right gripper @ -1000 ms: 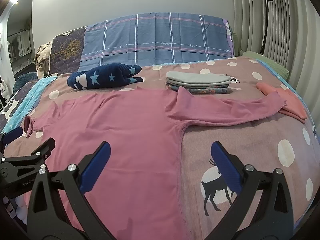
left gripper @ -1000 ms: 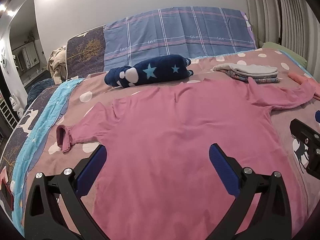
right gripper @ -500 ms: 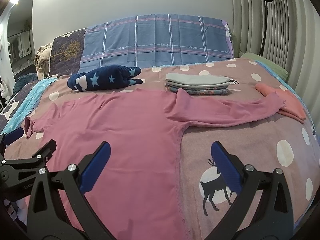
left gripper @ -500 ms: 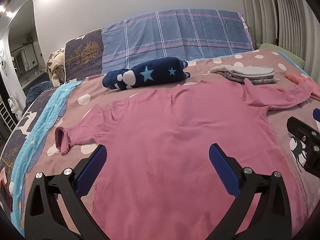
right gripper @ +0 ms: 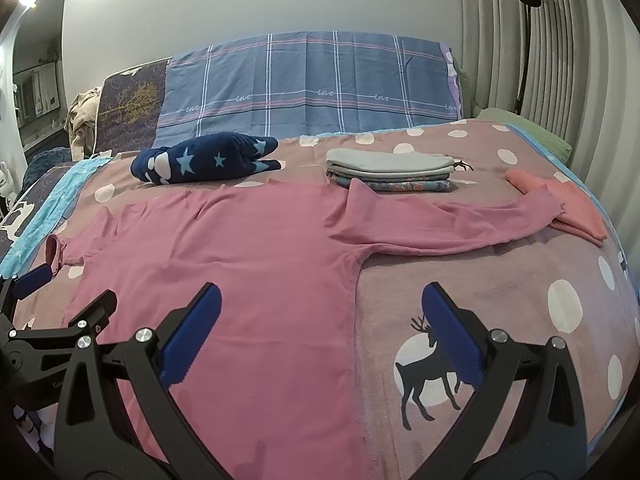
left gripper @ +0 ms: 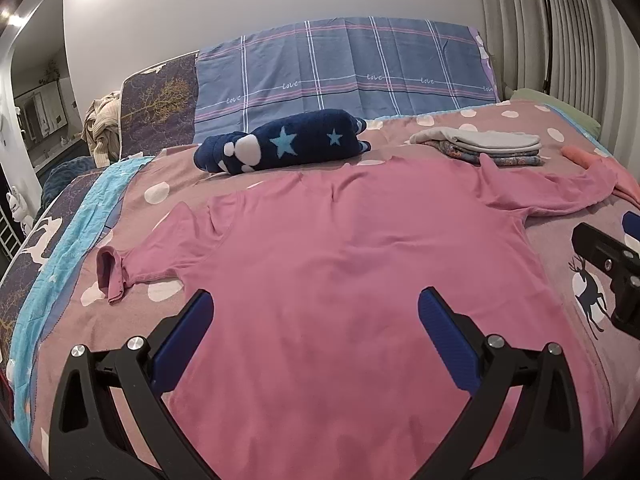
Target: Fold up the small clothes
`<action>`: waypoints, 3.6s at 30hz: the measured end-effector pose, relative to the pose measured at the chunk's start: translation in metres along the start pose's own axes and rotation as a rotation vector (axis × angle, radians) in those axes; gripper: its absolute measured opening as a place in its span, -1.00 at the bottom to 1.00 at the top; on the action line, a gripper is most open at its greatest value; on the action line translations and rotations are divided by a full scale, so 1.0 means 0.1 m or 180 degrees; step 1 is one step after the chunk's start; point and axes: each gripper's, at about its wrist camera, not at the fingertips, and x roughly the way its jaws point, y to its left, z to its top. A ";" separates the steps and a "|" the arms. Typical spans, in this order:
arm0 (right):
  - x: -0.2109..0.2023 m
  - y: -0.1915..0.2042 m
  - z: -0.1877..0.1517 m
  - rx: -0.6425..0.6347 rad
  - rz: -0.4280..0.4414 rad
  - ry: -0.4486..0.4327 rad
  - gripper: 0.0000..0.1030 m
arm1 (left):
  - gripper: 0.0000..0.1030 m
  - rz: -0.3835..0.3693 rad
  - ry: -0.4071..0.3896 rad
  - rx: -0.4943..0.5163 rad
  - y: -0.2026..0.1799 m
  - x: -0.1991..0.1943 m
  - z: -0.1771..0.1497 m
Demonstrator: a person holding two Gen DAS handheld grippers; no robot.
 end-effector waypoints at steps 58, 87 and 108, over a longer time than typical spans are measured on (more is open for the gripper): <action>0.24 0.05 -0.09 -0.0051 -0.0083 0.0446 0.96 | 0.97 -0.0091 0.0023 0.0008 0.03 0.08 -0.07; 0.28 0.01 -0.15 -0.0022 0.0292 0.0526 0.22 | 0.49 -0.0394 0.0272 -0.0303 0.30 0.27 -0.18; 0.33 0.04 -0.13 -0.0102 0.0262 0.0565 0.27 | 0.04 0.0256 0.0366 -0.0603 1.19 0.51 -0.10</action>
